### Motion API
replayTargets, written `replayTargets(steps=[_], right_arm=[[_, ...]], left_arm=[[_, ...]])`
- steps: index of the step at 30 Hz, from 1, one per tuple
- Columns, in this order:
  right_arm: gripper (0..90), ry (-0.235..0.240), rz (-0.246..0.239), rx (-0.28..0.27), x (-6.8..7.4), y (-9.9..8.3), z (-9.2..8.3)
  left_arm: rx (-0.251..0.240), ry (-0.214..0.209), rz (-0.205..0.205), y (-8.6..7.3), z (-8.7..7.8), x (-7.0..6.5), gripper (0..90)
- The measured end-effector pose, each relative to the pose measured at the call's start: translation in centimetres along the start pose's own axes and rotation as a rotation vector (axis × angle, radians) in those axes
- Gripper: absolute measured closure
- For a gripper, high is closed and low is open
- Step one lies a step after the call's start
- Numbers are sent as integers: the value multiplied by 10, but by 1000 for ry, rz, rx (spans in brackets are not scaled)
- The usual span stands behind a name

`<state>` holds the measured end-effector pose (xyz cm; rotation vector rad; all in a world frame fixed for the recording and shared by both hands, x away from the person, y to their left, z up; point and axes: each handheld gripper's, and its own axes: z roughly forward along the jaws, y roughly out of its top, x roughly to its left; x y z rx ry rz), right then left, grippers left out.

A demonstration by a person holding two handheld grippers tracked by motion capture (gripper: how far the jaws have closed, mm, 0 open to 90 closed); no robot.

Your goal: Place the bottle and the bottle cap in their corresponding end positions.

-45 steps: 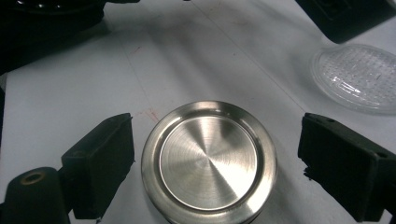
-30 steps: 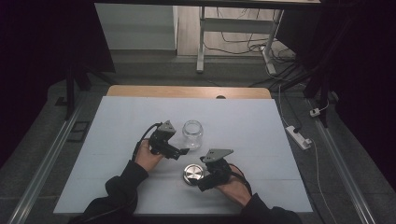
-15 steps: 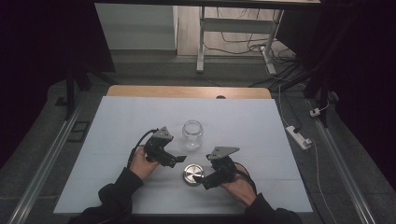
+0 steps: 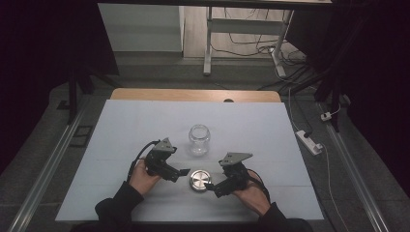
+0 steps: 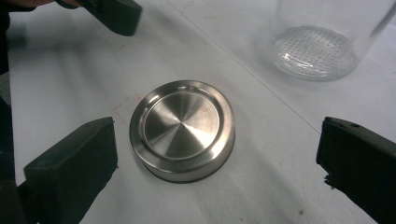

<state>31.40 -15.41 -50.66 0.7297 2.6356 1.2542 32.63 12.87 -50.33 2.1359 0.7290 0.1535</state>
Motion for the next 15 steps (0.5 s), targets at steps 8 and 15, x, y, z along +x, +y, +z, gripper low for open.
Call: replayTargets(steps=[8, 15], right_arm=[[0, -8, -11, 20, 1, -3, -4], [0, -19, -8, 15, -1, -8, -10]], left_arm=[[-7, 4, -17, -10, -13, -4, 0], [1, 27, -25, -21, -23, -5, 0]])
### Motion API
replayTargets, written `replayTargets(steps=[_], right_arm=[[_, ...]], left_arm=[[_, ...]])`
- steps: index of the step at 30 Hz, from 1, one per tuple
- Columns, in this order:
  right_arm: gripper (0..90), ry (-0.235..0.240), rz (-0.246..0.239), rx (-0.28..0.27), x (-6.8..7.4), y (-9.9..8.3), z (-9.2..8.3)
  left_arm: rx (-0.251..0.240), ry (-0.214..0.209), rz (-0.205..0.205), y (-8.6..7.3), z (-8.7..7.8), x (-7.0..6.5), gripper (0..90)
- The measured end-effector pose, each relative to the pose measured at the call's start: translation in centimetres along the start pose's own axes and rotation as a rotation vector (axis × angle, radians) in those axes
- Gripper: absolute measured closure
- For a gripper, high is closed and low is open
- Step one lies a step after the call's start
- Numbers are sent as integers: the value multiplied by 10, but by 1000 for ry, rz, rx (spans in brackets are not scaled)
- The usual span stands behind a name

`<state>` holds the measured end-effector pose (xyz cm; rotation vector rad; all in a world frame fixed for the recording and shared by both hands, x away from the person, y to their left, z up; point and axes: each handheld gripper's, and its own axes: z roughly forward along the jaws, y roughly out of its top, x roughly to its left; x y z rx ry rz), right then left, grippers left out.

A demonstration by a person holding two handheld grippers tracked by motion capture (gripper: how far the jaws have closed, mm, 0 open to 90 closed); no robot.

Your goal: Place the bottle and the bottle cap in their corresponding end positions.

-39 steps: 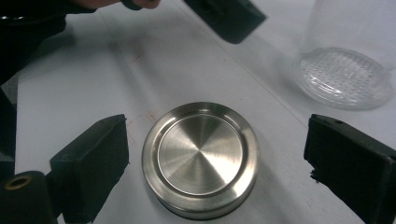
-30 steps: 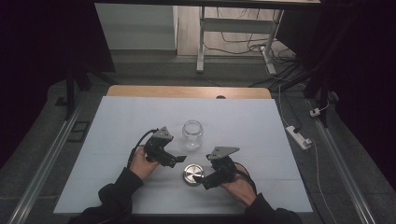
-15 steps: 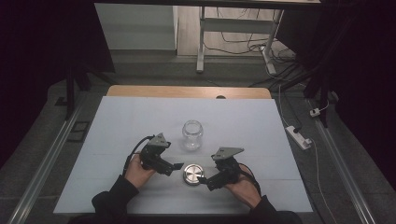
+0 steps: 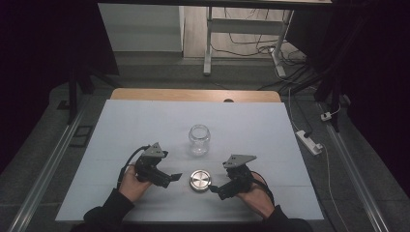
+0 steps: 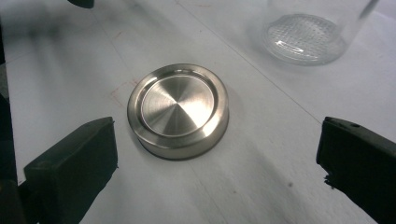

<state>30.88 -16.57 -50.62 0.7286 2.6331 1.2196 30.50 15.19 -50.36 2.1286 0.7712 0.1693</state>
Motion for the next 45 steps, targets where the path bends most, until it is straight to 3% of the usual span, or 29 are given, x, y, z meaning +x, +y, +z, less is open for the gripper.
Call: replayTargets(steps=[12, 26, 45], right_arm=[[0, -33, 30, -16, -8, -12, -20], [0, -105, 104, -59, -19, -33, -59], [0, -203, 185, -85, -26, -65, -98]], left_arm=[[-4, 28, -21, -17, -18, -3, 0], [-50, 87, -109, -50, -57, -6, 0], [-81, 174, -213, -97, -100, -15, 0]])
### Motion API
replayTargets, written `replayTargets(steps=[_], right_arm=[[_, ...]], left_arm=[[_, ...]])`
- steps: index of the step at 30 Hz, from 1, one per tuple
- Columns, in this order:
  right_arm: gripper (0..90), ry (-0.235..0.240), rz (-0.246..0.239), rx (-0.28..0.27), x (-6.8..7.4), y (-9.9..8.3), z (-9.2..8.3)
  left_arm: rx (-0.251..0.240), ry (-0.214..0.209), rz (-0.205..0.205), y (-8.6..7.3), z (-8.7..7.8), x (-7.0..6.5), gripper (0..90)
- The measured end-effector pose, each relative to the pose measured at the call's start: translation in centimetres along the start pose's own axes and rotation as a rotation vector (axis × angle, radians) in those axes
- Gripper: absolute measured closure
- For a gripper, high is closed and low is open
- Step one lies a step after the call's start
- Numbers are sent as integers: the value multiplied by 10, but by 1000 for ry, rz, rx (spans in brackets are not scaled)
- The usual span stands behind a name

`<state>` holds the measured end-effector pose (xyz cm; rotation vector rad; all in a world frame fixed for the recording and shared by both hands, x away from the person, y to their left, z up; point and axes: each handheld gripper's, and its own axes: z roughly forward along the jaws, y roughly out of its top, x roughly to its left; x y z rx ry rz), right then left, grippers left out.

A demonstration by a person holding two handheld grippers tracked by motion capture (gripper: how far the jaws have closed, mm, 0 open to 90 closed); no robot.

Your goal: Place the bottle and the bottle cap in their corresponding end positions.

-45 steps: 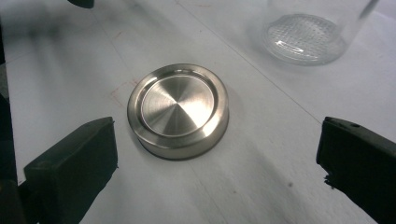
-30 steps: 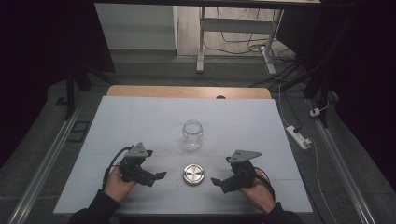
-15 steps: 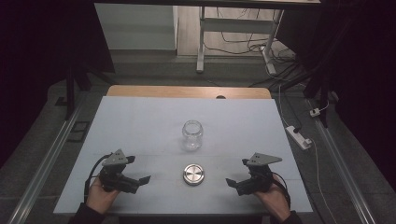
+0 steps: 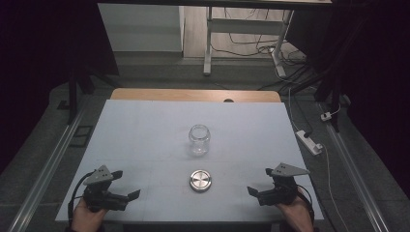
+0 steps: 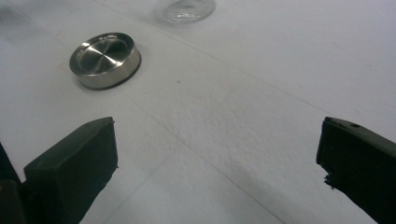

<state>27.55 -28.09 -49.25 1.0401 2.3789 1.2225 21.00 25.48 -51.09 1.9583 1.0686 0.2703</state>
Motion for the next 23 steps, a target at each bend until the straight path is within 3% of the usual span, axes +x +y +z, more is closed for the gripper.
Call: replayTargets(steps=[14, 17, 23], right_arm=[[0, -64, 59, 23, -7, -23, -26], [0, -73, 67, 19, -8, -25, -29], [0, -78, 66, 34, -7, -25, -28]], left_arm=[[78, 89, -14, -22, -11, 3, 0], [100, 96, -29, -24, -11, 3, 0], [116, 95, -22, -23, -8, 3, 0]])
